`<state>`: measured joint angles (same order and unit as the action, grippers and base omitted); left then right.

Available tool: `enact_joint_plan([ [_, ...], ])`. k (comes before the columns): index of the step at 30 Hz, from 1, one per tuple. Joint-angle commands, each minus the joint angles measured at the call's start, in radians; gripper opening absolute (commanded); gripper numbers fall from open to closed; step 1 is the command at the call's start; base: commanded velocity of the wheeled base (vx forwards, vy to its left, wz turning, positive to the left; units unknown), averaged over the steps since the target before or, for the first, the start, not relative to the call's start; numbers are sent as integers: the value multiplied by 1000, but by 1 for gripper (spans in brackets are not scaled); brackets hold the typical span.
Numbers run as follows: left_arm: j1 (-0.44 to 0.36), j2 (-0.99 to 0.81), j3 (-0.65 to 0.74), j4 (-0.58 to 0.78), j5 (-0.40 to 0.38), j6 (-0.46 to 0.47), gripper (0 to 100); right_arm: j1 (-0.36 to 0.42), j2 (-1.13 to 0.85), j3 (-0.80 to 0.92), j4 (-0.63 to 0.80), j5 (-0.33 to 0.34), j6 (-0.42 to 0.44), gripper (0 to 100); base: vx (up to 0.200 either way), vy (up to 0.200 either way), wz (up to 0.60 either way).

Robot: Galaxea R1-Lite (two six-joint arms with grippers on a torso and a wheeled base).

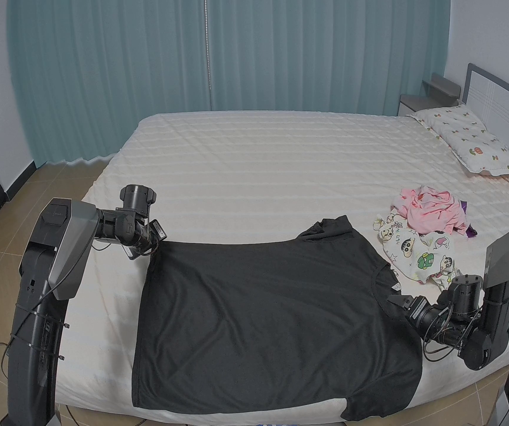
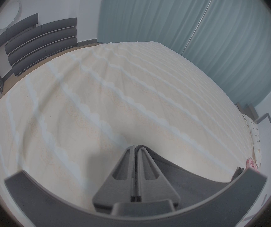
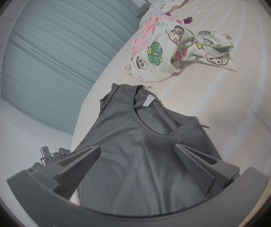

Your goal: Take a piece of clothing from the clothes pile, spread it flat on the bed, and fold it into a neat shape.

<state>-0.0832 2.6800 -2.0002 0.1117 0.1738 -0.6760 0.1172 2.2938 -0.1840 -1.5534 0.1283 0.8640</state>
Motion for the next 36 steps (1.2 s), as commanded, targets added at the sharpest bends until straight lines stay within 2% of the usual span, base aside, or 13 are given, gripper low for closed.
enact_joint_plan([
  [1, 6, 1, 0, 0, 0, -1, 100, 1, 12, 1, -14, 1, 0, 100, 0, 0, 0],
  [7, 6, -6, 0, 11, -5, -5, 100, 1, 9, 3, -14, 1, 0, 100, 0, 0, 0],
  [13, 6, -71, 44, 37, -76, -57, 100, -1, 1, 6, -14, 2, 1, 100, 0, 0, 0],
  [14, 6, -129, 112, 51, -131, -85, 100, 1, -5, 14, -14, 10, 0, 100, 0, 0, 0],
  [16, 8, -177, 173, 46, -165, -89, 100, -1, -14, 15, -14, 16, 1, 100, 0, 0, 0],
  [17, 10, -244, 282, 37, -201, -89, 100, -1, -24, 18, -14, 22, 1, 100, 0, 0, 0],
  [18, 10, -256, 301, 34, -208, -89, 100, -1, -25, 18, -14, 24, 1, 100, 0, 0, 0],
  [20, 20, -351, 475, -27, -254, -103, 100, -1, -30, 25, -14, 25, 1, 100, -100, 0, 0],
  [22, 28, -436, 663, -145, -306, -137, 100, -1, -30, 29, -14, 27, 1, 100, -200, 0, 0],
  [23, 30, -445, 687, -162, -315, -140, 100, -1, -30, 29, -14, 27, 1, 100, -200, 0, 0],
  [25, 36, -522, 882, -294, -364, -145, 100, -1, -30, 29, -14, 27, 1, 100, -200, 0, 0],
  [30, 46, -592, 1203, -540, -387, -146, 100, -1, -30, 29, -14, 27, 1, 100, -200, 0, 0],
  [36, 45, -595, 1446, -776, -422, -139, 100, -1, -30, 32, -14, 27, 3, 100, -133, 0, 0],
])
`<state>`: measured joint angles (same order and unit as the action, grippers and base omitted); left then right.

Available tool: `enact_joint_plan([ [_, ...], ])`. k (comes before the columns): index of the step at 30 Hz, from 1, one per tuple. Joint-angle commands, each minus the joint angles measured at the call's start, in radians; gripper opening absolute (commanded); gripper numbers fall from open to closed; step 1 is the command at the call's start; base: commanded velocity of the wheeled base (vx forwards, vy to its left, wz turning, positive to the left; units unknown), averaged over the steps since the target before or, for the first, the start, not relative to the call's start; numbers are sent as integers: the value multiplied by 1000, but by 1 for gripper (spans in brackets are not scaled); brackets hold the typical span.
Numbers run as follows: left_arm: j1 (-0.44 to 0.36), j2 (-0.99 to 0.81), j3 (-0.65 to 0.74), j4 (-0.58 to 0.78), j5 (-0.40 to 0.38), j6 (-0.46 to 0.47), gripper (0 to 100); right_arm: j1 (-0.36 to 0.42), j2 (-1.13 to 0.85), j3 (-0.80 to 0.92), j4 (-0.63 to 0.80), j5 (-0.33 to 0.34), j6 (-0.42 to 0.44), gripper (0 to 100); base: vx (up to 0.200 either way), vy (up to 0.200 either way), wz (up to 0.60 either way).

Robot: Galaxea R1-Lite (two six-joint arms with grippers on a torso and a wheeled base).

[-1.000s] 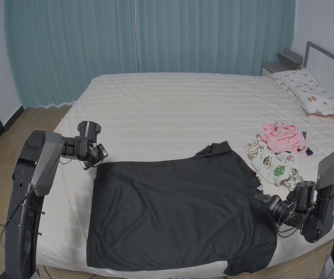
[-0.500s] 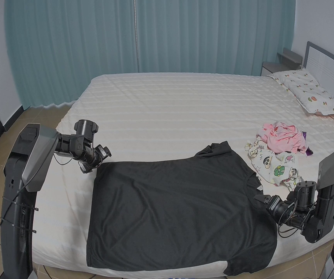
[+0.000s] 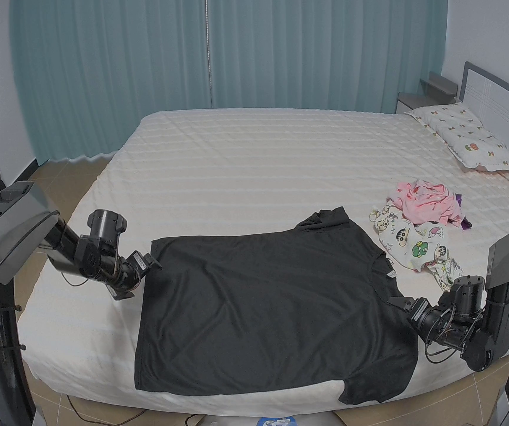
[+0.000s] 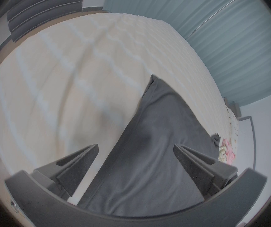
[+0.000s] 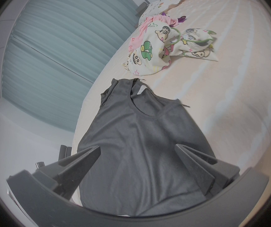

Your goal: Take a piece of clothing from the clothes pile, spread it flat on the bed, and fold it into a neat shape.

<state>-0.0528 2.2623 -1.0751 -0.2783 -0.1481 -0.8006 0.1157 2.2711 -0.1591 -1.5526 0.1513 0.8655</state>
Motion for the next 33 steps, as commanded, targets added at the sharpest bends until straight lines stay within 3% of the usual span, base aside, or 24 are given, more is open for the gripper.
enact_joint_plan([
  [1, 14, -176, 570, -438, -122, -12, 100, 1, -7, 10, -15, 5, 1, 100, 0, 0, 0],
  [4, 14, -168, 655, -532, -142, -6, 100, 1, -5, 10, -15, 5, 1, 100, 0, 0, 0],
  [12, 5, -116, 866, -745, -143, 158, 100, 2, -4, 10, -15, 7, 1, 100, 0, 0, 0],
  [23, -50, -67, 911, -825, -122, 198, 100, 2, -2, 12, -15, 7, 1, 100, 0, 0, 0],
  [27, -73, -24, 897, -861, -70, 198, 100, 2, -4, 10, -15, 7, 1, 100, 0, 0, 0],
  [28, -88, 26, 897, -937, -41, 199, 100, 2, -4, 10, -15, 7, 1, 100, 0, 0, 0],
  [33, -99, 80, 909, -1061, -27, 199, 100, 2, -2, 9, -15, 7, 1, 100, 0, 0, 0],
])
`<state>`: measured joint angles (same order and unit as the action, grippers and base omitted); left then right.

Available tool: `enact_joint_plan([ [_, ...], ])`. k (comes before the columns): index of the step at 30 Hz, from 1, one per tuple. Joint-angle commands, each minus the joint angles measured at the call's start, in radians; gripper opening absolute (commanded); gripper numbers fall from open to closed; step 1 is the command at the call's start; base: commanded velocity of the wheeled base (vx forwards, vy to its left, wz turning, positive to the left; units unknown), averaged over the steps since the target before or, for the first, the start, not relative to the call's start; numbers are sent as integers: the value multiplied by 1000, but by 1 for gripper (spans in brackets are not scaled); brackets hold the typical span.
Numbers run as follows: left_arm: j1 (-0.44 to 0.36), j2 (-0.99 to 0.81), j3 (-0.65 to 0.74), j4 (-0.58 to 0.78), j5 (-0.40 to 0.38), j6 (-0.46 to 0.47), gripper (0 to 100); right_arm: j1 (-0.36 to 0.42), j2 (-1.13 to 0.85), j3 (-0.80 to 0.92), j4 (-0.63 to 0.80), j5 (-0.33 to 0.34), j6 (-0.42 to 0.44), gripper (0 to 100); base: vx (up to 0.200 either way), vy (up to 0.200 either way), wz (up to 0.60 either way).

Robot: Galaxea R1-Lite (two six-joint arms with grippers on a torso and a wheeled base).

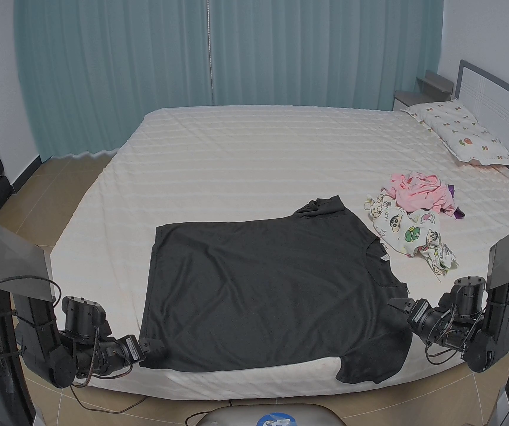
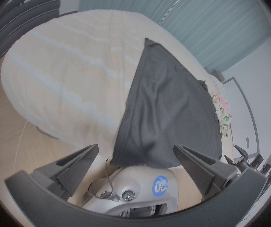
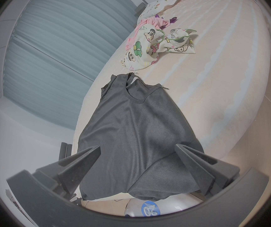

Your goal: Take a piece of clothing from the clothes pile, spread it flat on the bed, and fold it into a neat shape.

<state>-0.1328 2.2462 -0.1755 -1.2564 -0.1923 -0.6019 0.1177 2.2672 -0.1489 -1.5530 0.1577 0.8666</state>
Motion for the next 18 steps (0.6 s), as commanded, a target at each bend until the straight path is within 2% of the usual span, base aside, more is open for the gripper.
enact_joint_plan([
  [1, -19, 96, 10, -83, 17, 1, 100, 0, 2, -1, -15, 0, 0, 100, 0, 0, 0],
  [8, -31, 107, 8, -92, 13, 45, 100, 0, 2, -1, -15, 0, 0, 100, 0, 0, 0],
  [16, -31, 116, -18, -94, 4, 50, 100, 0, 2, -3, -15, 0, 0, 100, 0, 0, 0],
  [17, -31, 116, -18, -94, 4, 51, 0, 0, 2, -3, -15, 0, 0, 100, 0, 0, 0],
  [18, -31, 116, -18, -92, 4, 51, 0, 0, 2, -3, -15, 0, -1, 100, 0, 0, 0],
])
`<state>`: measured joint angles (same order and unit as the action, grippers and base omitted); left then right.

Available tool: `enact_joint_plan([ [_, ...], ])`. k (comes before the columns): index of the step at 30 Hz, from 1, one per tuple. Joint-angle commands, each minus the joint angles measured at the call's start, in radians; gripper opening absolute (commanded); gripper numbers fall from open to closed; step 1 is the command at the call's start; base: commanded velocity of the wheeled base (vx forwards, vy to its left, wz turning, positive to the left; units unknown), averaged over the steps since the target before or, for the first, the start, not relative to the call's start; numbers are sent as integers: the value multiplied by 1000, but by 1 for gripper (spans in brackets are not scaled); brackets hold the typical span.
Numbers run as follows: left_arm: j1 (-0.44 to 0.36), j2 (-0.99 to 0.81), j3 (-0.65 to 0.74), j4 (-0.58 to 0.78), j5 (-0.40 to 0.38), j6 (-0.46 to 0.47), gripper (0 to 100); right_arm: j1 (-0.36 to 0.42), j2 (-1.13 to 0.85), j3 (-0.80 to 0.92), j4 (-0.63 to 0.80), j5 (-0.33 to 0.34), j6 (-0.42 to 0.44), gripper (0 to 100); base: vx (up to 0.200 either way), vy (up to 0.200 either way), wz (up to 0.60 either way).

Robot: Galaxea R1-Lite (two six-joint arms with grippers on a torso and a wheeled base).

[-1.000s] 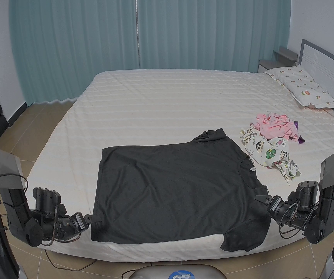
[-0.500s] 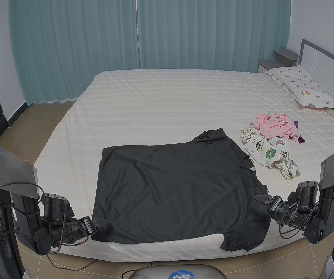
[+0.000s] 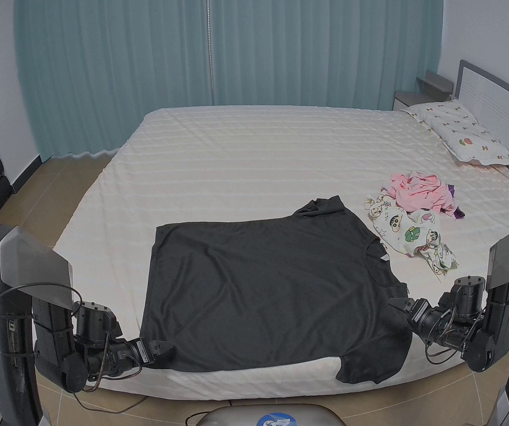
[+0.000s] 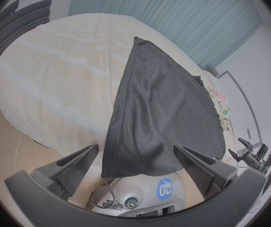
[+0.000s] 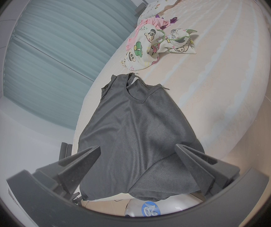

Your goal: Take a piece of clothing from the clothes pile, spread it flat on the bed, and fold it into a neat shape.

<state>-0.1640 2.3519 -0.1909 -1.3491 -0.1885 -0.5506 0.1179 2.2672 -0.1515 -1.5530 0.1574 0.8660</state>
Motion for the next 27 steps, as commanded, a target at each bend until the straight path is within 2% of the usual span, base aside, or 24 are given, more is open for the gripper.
enact_joint_plan([
  [1, -2, 10, 2, 1, 0, 0, 0, 0, 2, -2, -15, 1, 1, 100, 0, 0, 0],
  [11, 24, 3, 41, 8, 1, 0, 0, -3, 5, 0, -15, 2, -2, 100, 0, 0, 0],
  [18, 32, 3, 13, 7, 0, 8, 0, -3, 8, 12, -15, 48, -10, 100, 0, 0, 0],
  [23, 37, -14, 2, 10, -5, 8, 0, -23, 11, 4, -6, 93, -82, 100, 0, 0, 0],
  [25, 46, -16, 8, 8, -48, 1, 0, -32, 21, 4, -1, 96, -150, 100, 0, 0, 0],
  [27, 64, -22, 7, 7, -58, 1, 0, -57, 37, 3, 5, 97, -197, 100, 0, 0, 0],
])
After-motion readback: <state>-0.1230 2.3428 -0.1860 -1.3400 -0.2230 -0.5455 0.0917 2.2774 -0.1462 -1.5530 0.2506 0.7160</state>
